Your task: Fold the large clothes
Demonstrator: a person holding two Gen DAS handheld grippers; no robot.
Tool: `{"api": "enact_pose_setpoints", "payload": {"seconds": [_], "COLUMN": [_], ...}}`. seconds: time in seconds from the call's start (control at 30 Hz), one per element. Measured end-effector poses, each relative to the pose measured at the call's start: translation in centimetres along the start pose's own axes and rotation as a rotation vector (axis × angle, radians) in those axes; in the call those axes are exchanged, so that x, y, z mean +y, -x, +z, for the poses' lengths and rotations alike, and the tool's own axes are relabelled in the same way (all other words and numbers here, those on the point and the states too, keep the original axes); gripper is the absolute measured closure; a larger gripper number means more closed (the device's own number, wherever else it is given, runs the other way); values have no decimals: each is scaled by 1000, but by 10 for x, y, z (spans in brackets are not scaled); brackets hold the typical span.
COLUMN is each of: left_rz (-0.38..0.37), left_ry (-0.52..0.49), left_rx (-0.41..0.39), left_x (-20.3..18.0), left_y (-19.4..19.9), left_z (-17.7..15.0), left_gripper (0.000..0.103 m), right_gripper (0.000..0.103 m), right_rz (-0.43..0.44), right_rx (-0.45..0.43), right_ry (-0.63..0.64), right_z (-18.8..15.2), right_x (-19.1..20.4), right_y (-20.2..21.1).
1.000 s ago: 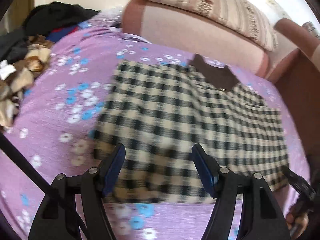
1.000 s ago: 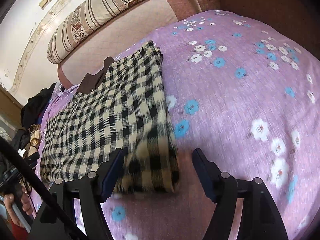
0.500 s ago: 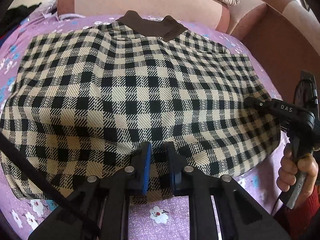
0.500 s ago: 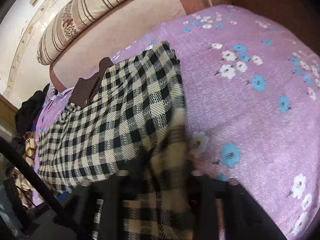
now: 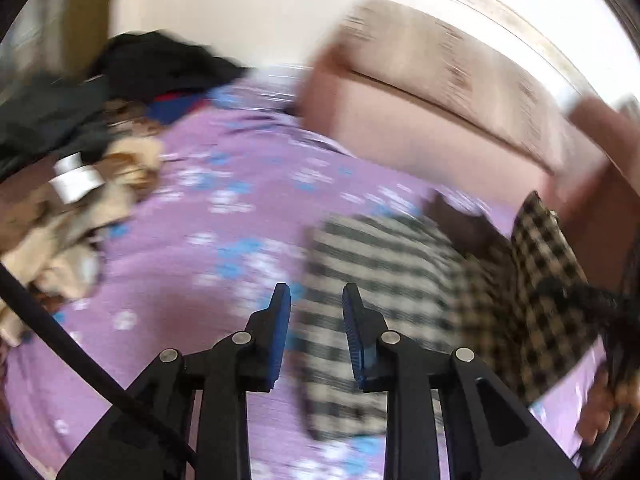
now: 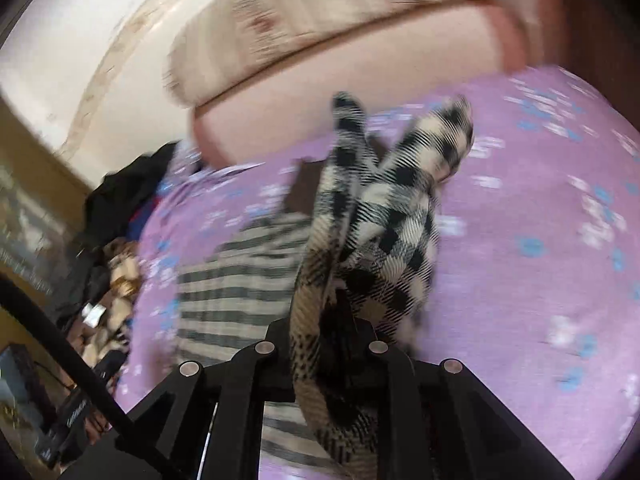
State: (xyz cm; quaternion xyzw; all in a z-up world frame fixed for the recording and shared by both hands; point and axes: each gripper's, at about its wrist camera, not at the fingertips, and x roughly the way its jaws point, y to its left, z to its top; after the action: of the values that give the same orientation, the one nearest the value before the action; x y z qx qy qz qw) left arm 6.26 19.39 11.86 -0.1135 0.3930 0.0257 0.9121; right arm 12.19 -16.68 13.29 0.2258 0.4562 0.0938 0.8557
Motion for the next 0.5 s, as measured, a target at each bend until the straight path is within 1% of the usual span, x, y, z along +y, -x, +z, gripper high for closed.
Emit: {"api": "enact_pose_setpoints", "payload": {"seconds": [0.03, 0.07, 0.17, 0.23, 0.3, 0.33, 0.37, 0.4, 0.43, 0.47, 0.5], "left_rz": [17, 30, 39, 38, 42, 42, 39, 27, 13, -9, -43], "left_ry": [37, 77, 184, 214, 221, 220, 219, 221, 224, 229, 240], "left_rx": [-4, -10, -32, -39, -40, -38, -35, -30, -26, -18, -10], "left_x": [15, 30, 69, 78, 81, 81, 80, 79, 78, 77, 76], "left_y": [1, 2, 7, 7, 8, 7, 4, 2, 2, 0, -4], "left_z": [5, 8, 17, 20, 21, 21, 23, 22, 21, 21, 21], "left_gripper": [78, 78, 78, 78, 78, 78, 78, 78, 73, 70, 63], "right_gripper": [88, 88, 88, 89, 89, 88, 83, 79, 69, 60, 55], "right_rz": [9, 22, 50, 52, 38, 34, 28, 36, 53, 107, 187], "right_rx": [8, 23, 83, 122, 172, 191, 222, 237, 242, 250, 272], "right_ry": [25, 63, 132, 156, 200, 225, 277, 314, 332, 332, 305], "right_z": [-1, -3, -10, -14, -26, -31, -39, -44, -46, -45, -42], "right_x": [15, 39, 96, 119, 140, 147, 155, 159, 159, 159, 156], "right_y": [-7, -19, -62, -87, -118, -127, -140, -145, -145, -139, -131]}}
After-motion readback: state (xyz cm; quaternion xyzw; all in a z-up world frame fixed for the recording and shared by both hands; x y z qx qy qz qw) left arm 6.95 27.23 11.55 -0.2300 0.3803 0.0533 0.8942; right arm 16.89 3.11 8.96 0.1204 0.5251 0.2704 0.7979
